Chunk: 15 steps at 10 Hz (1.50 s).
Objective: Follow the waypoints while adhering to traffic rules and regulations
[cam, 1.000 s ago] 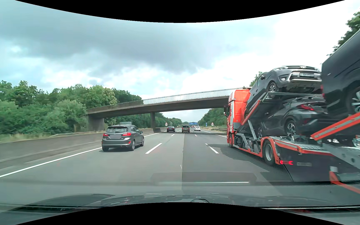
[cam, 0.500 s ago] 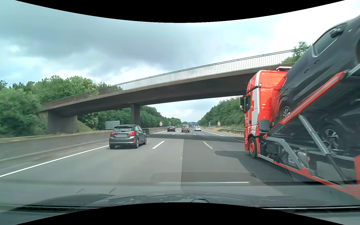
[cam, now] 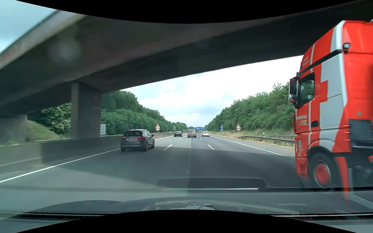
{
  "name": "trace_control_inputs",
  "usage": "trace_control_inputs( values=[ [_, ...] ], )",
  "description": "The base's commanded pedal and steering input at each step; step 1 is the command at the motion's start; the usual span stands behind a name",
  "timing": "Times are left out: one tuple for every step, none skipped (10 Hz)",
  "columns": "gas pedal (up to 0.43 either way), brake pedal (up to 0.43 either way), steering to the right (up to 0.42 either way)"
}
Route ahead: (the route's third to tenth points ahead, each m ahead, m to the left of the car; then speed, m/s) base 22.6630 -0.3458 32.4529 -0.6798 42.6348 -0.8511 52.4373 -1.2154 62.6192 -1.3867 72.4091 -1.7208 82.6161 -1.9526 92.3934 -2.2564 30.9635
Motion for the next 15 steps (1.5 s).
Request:
trace_control_inputs(
  values=[
    [0.047, 0.000, 0.000],
    [0.047, 0.000, 0.000],
    [0.047, 0.000, 0.000],
    [0.047, 0.000, 0.000],
    [0.047, 0.000, 0.000],
    [0.047, 0.000, 0.000],
    [0.047, 0.000, 0.000],
    [0.047, 0.000, 0.000],
    [0.047, 0.000, 0.000],
    [0.047, 0.000, 0.001],
    [0.047, 0.000, 0.001],
    [0.047, 0.000, 0.001],
    [0.047, 0.000, 0.001],
    [0.047, 0.000, 0.001],
    [0.047, 0.000, 0.001]
  ],
)
